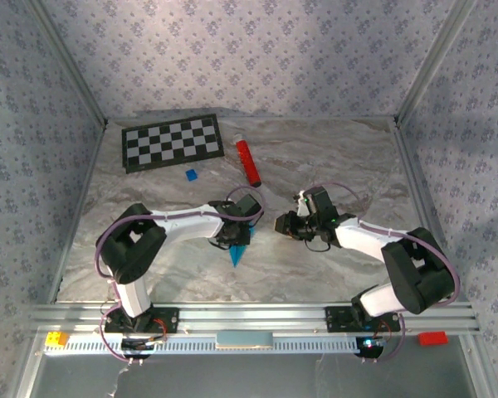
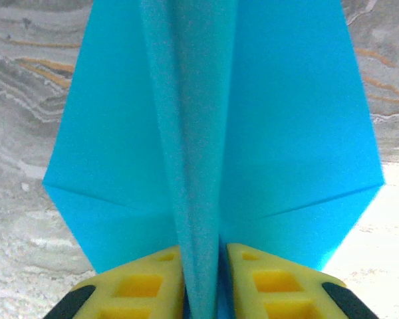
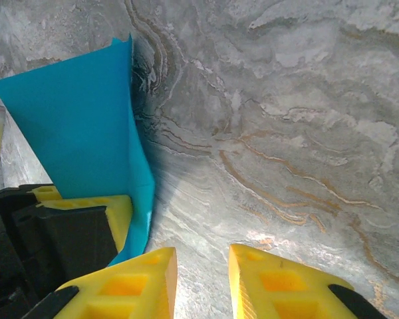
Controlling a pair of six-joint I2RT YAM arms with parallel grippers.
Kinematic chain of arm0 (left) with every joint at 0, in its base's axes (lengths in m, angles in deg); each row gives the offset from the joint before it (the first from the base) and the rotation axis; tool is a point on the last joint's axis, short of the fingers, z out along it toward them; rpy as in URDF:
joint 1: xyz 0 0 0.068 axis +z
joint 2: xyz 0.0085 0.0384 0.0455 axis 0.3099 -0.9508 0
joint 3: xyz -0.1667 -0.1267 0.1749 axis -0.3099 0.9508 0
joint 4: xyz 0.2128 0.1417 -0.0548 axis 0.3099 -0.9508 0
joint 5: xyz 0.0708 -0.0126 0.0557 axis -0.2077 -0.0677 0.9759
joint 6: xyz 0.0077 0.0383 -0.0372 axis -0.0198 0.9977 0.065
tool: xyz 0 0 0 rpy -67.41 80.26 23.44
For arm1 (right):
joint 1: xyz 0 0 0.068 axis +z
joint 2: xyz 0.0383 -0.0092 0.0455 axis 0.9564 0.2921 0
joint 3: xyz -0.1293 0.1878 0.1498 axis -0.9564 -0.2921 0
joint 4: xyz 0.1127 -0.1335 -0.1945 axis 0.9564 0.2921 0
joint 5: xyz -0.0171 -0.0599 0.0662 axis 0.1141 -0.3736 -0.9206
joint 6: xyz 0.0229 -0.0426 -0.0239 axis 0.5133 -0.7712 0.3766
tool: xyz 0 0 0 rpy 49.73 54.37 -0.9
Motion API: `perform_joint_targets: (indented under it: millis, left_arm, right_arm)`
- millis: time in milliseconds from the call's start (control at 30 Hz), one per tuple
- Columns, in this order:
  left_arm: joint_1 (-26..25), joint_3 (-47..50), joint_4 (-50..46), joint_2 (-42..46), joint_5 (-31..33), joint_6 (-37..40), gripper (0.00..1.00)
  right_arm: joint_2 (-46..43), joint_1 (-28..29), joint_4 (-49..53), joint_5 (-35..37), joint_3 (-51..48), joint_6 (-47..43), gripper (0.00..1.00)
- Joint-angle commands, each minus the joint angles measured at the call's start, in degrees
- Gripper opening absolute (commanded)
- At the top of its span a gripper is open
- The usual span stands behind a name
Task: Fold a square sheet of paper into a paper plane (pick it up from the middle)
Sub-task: Move a paper plane to the center of the table.
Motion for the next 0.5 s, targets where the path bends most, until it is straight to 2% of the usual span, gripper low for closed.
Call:
perform_joint_targets:
  millis: [0,233,467]
  left_arm:
    - [-0.66,1.45,0.75,-1.75,0.34,0.09,0.23]
    - [-1.1,0.88,0.2,-4.56,0.14,-1.21,0.24]
    - [-1.7,-1.74,-1.15,-7.93,0.51,-3.17,0.32]
  right_arm:
    - [0.76,0.44,0.65,-0.45,1.64,-0.29,0.28]
    - [0.62,0.38,1.0,-0.11,1.56,-0.6,0.28]
    - [-2.17,-0.09,2.45,2.45,0.51,-0.74,0.28]
